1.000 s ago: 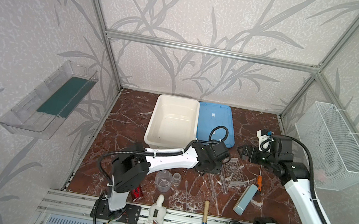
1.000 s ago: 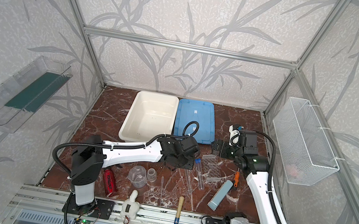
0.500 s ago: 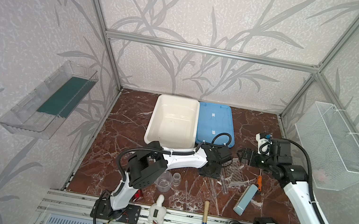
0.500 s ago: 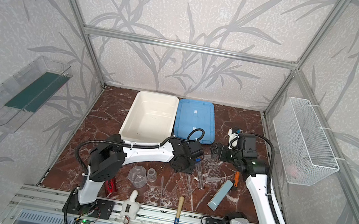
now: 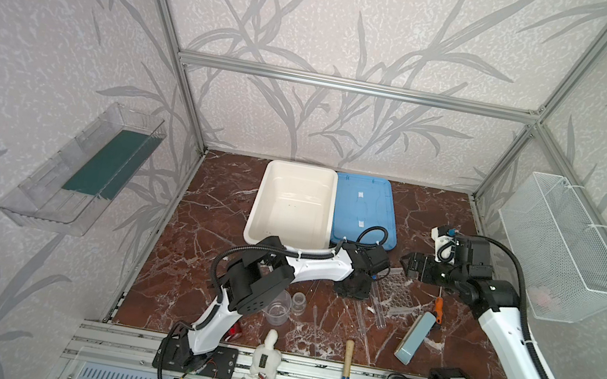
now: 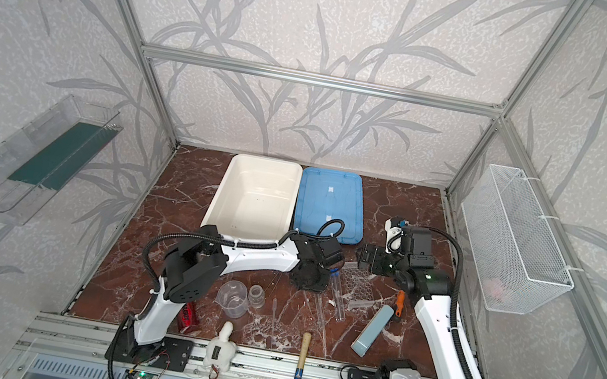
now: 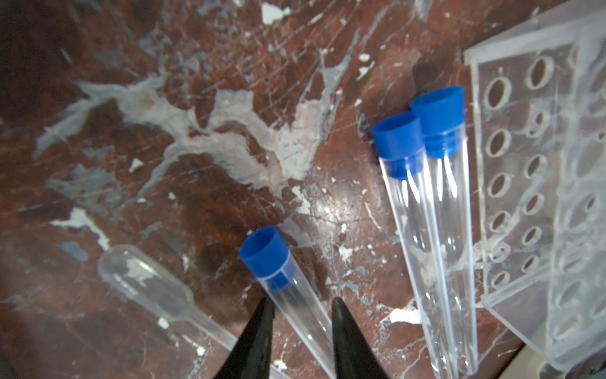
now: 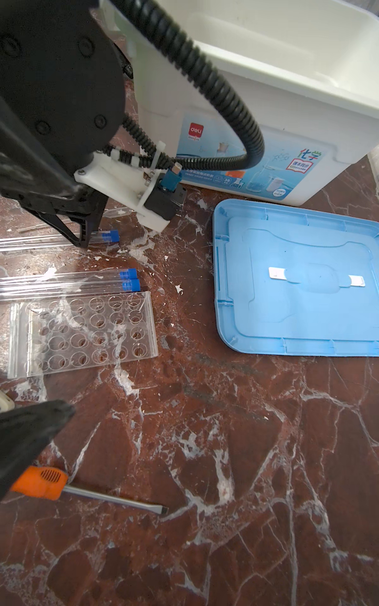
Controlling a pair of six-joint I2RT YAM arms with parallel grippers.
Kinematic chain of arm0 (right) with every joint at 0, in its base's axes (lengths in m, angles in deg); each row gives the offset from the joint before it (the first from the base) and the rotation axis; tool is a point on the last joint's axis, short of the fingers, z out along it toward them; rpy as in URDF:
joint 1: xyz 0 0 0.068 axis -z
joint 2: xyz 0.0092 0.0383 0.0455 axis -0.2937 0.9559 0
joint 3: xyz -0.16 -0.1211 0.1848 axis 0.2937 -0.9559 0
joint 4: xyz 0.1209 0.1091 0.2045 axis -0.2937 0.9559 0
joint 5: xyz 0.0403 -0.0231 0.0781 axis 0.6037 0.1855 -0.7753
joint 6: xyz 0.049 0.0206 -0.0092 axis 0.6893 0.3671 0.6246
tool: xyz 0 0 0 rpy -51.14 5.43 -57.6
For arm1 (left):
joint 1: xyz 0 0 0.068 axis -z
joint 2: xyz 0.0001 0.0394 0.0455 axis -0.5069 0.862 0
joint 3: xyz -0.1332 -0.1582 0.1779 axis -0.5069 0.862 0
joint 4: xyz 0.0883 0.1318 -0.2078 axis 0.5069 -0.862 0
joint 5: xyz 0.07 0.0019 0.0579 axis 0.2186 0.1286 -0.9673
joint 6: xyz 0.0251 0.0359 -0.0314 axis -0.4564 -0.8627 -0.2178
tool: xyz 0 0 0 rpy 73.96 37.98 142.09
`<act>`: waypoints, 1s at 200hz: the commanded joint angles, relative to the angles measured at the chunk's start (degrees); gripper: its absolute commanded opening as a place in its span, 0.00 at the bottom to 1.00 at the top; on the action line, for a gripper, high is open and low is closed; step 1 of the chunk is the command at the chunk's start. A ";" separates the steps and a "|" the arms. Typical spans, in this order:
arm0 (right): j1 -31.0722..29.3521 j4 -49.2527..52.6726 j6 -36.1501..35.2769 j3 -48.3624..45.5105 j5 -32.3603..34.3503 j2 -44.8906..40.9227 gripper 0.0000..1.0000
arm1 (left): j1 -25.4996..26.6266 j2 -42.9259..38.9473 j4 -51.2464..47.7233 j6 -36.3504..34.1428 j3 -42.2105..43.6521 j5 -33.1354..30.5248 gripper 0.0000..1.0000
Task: Organize the chemistry lab equipment
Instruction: 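Lower the left gripper and close it on a single blue-capped test tube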
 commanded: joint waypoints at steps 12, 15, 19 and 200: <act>0.14 -0.46 -0.80 0.32 -0.24 -0.84 0.95 | -0.77 2.50 -0.63 0.61 -2.15 0.25 0.24; 0.14 -0.37 -0.87 0.47 -0.14 -0.85 0.95 | -0.85 2.66 -0.81 0.59 -2.32 0.10 0.23; 0.14 -0.37 -0.89 0.59 -0.06 -0.93 0.95 | -0.93 2.84 -0.95 0.59 -2.60 -0.12 0.23; 0.14 -0.86 -0.62 -0.96 0.23 -1.78 0.95 | 0.65 -3.02 -2.03 -7.84 1.91 -3.96 0.42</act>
